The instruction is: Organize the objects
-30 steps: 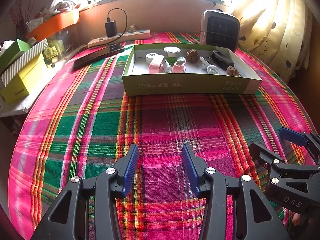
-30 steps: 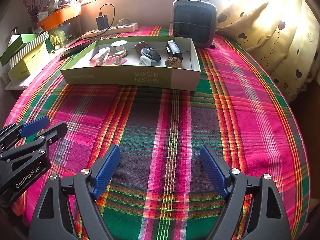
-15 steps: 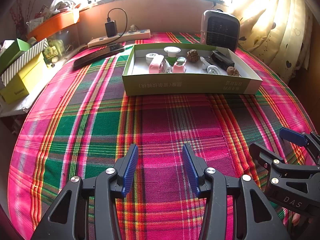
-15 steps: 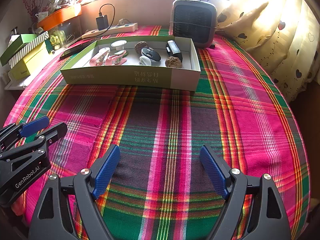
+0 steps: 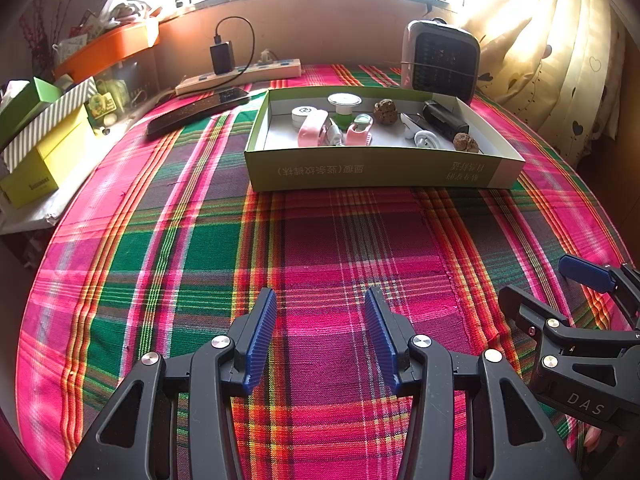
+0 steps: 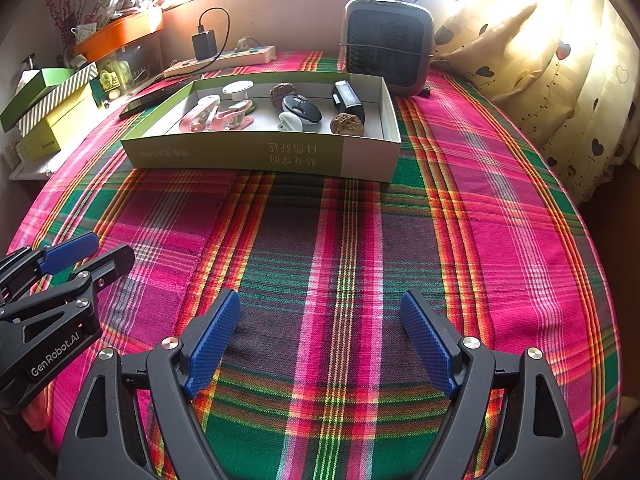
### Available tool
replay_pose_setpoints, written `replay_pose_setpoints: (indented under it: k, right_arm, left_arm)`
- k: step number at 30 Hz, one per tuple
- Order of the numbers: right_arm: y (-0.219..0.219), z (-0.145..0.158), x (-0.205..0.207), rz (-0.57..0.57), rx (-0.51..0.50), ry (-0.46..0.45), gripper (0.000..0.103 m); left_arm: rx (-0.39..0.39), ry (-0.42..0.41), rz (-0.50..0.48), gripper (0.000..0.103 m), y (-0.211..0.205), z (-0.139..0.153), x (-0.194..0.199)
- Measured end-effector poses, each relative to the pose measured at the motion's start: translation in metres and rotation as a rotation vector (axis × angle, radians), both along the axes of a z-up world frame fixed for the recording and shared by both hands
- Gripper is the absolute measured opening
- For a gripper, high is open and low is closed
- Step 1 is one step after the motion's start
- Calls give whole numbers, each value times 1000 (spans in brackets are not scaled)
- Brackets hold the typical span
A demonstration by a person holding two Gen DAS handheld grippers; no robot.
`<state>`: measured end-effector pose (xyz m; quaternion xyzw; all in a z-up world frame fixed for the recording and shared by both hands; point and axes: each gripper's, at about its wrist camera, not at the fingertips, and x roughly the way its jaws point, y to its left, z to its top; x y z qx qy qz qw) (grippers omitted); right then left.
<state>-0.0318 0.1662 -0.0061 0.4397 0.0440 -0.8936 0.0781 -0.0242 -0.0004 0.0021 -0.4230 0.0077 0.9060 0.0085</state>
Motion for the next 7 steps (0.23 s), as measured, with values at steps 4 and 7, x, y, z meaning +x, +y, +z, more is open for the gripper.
replay_pose_setpoints:
  k: [4, 7]
  right_arm:
    - [0, 0, 0, 0, 0, 0, 82]
    - [0, 0, 0, 0, 0, 0, 82]
  left_arm:
    - [1, 0, 0, 44, 0, 0, 0]
    - [1, 0, 0, 44, 0, 0, 0]
